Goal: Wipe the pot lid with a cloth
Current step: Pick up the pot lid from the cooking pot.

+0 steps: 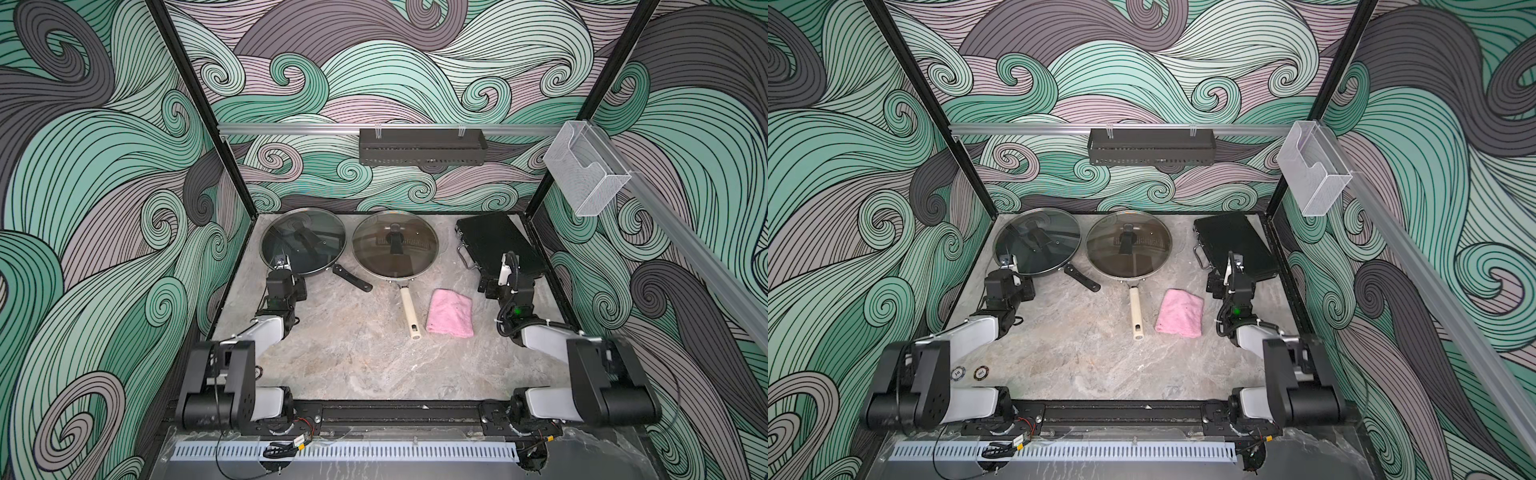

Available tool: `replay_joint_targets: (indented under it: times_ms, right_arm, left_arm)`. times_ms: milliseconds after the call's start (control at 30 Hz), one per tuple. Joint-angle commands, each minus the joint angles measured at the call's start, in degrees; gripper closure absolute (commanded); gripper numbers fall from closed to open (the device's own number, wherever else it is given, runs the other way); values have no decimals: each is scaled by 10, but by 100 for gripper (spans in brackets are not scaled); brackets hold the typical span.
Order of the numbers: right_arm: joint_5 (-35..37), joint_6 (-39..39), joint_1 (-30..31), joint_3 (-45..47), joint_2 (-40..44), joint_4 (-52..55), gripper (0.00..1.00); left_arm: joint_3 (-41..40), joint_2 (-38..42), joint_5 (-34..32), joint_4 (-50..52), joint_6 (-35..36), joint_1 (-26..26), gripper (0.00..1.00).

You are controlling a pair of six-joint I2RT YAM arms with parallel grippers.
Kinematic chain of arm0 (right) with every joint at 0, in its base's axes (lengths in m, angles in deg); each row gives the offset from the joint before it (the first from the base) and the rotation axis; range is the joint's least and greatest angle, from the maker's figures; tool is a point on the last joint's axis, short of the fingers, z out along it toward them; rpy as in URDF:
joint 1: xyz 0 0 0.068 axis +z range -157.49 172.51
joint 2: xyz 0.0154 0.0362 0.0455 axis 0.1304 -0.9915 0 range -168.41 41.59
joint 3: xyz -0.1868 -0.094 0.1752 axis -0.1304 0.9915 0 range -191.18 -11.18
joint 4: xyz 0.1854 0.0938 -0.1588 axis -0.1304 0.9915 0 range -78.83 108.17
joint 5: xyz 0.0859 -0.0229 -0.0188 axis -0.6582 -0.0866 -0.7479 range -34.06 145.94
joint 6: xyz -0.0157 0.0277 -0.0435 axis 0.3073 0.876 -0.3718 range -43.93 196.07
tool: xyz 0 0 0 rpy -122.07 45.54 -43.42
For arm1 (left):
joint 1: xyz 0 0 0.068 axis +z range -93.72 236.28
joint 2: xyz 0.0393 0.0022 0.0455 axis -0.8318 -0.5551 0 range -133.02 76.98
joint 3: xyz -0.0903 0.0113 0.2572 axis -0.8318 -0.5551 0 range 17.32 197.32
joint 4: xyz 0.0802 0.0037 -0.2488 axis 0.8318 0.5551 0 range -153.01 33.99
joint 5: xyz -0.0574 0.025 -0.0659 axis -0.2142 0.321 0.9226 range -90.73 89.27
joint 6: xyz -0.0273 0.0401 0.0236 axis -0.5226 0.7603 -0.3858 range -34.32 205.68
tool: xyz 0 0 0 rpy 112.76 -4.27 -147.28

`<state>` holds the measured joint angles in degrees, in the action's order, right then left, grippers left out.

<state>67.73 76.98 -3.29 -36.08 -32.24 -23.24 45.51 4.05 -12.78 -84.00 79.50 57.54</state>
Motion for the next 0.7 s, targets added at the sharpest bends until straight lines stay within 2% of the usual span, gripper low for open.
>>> replay_joint_targets:
  times_ms: [0,200,367,500,667]
  right_arm:
    - [20,25,13,-40,83,116,4]
    - [22,46,53,-100,133,256,6]
    - [11,82,97,-158,106,347,8]
    - [-2,98,134,-201,65,399,9]
    - [-10,148,152,-231,44,436,9]
  left_arm:
    - [35,52,-17,65,-73,-5,41]
    - [47,119,-7,168,-144,-20,45]
    - [145,142,-6,289,-150,-79,46]
    - [260,84,18,349,-141,-130,45]
    - [437,-63,103,441,-158,-176,44]
